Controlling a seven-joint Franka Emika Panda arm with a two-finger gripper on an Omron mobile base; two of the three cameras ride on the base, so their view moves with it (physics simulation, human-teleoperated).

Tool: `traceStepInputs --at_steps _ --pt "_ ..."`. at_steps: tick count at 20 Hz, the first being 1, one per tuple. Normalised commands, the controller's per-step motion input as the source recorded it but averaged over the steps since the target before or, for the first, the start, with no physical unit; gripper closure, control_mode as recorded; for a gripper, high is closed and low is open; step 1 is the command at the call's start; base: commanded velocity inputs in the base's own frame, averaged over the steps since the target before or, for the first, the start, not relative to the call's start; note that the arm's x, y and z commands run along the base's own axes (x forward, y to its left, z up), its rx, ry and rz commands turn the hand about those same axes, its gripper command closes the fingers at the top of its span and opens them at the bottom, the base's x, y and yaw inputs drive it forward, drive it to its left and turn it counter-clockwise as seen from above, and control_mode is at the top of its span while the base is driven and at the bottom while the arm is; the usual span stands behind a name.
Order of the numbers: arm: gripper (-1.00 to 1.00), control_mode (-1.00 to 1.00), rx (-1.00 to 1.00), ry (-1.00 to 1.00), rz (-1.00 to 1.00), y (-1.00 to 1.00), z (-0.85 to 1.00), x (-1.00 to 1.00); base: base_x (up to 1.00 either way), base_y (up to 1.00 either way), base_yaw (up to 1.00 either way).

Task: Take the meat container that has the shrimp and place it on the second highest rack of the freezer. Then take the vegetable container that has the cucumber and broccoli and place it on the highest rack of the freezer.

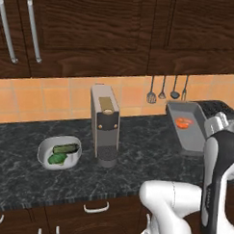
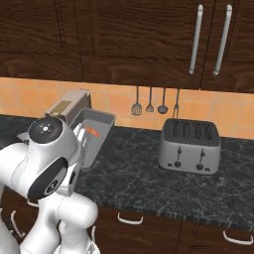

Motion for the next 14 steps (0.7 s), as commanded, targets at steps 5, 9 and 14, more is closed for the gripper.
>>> traceStepInputs --at_steps 5,9,14 --pt "1.0 1.0 0.0 0.0 0.0 0.0 0.0 0.0 -0.93 0.0 0.0" --pt "1.0 1.0 0.0 0.0 0.0 0.0 0.0 0.0 -0.93 -0.26 -0.21" --pt "1.0 1.0 0.0 0.0 0.0 0.0 0.0 0.0 -0.33 -0.03 -0.74"
